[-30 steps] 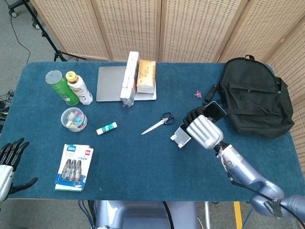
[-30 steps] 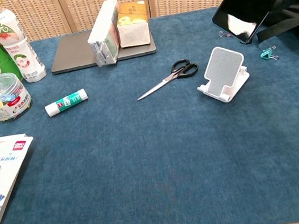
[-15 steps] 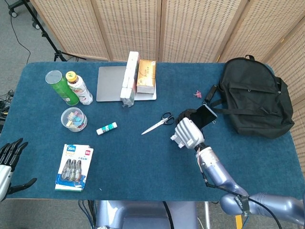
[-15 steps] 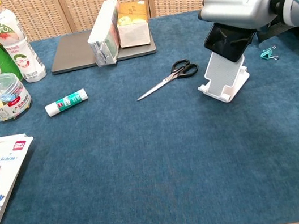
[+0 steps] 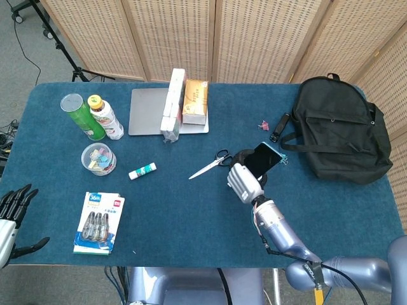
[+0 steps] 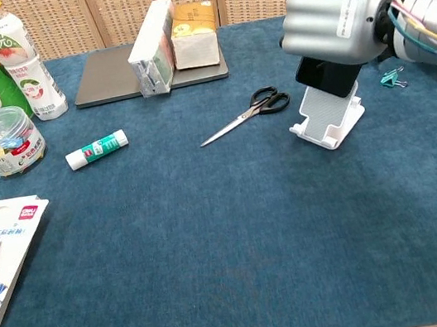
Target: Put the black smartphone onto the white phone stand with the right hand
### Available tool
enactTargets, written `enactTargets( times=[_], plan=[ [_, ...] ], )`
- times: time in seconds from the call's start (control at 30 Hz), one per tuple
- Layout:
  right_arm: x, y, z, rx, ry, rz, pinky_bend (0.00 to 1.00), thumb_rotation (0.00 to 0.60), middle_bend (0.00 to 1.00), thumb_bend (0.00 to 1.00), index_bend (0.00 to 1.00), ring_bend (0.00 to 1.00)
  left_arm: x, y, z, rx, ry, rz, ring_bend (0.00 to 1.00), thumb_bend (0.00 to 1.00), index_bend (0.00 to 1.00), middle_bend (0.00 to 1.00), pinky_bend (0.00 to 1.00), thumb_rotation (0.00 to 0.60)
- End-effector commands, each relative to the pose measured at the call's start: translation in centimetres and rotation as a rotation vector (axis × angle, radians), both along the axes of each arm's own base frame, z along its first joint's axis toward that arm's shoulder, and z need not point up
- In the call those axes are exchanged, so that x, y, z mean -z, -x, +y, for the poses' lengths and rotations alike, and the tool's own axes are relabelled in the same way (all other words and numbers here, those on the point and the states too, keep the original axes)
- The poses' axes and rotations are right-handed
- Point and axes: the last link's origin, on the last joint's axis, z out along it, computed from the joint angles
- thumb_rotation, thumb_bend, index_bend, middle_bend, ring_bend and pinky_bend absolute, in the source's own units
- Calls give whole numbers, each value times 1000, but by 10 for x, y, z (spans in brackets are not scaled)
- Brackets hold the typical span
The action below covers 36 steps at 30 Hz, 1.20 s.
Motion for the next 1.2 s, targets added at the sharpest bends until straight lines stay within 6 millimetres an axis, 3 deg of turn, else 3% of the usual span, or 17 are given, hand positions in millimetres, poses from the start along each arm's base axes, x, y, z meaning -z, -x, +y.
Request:
enactTargets(
  times=[0.03, 0.67, 1.2],
  plan=[
    [5, -1, 3, -22, -10, 38, 410, 600, 516, 311, 582, 457, 0, 0, 0, -2, -1, -1, 0, 0, 0, 0, 0, 600],
    [33, -16, 11, 15, -30, 94, 410, 600, 496, 311, 582, 457, 0, 1, 1, -7, 4, 2, 0, 0, 0, 0, 0, 600],
    [54, -10, 19, 16, -48, 162, 410, 600, 492, 311, 582, 457, 0, 1, 1, -10, 0, -3, 0, 0, 0, 0, 0, 600]
  ],
)
